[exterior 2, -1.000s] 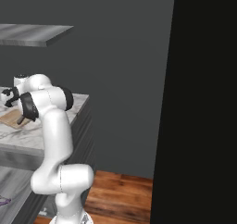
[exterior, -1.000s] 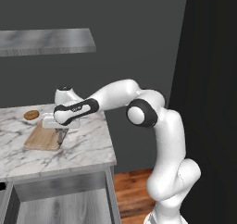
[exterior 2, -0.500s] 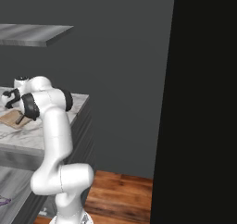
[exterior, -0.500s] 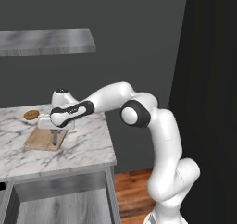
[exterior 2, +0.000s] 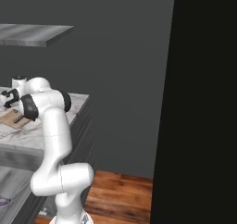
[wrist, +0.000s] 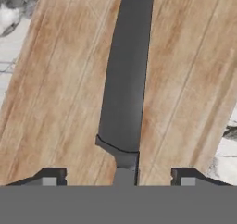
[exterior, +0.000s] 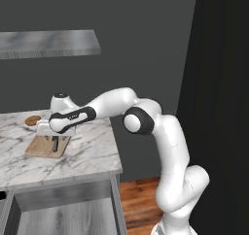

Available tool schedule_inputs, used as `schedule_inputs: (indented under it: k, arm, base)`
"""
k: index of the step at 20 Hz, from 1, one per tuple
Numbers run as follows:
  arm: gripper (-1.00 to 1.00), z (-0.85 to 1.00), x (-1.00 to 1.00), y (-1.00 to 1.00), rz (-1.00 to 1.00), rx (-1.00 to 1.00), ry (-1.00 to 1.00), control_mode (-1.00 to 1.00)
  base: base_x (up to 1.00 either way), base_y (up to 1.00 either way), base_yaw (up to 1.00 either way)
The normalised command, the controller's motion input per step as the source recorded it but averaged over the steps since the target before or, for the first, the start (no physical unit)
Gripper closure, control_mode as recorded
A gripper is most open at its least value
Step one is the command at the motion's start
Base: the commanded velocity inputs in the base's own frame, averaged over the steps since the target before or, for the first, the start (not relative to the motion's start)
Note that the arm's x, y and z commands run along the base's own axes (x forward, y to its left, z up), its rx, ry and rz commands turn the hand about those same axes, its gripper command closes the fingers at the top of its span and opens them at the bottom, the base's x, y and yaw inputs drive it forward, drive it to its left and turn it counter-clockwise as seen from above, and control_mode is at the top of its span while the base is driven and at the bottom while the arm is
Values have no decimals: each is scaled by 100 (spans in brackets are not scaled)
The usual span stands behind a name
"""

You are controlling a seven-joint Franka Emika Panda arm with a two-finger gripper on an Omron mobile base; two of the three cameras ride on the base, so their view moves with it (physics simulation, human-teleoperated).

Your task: Open the drawer on the left and place the cutting tools on the cutting board.

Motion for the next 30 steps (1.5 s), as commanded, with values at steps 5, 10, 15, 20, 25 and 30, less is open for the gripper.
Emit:
schedule_inputs:
  k: [5,10,15,20,25,30]
  arm:
    - [-100,47,-64,-5,0,0,-13,-100]
    - [-100,66,-100,-26,-2,0,-14,-100]
    - [-100,43,-100,-56,-5,0,-4,-100]
    - [-100,30,-100,-80,-7,0,3,-100]
    - [-100,16,-100,-47,-6,0,14,-100]
    - [-100,0,-99,-18,-2,0,12,-100]
  base:
    - [0,0,0]
    - [0,0,0]
    - [0,0,0]
    - [0,0,0]
    - [0,0,0]
    - [0,0,0]
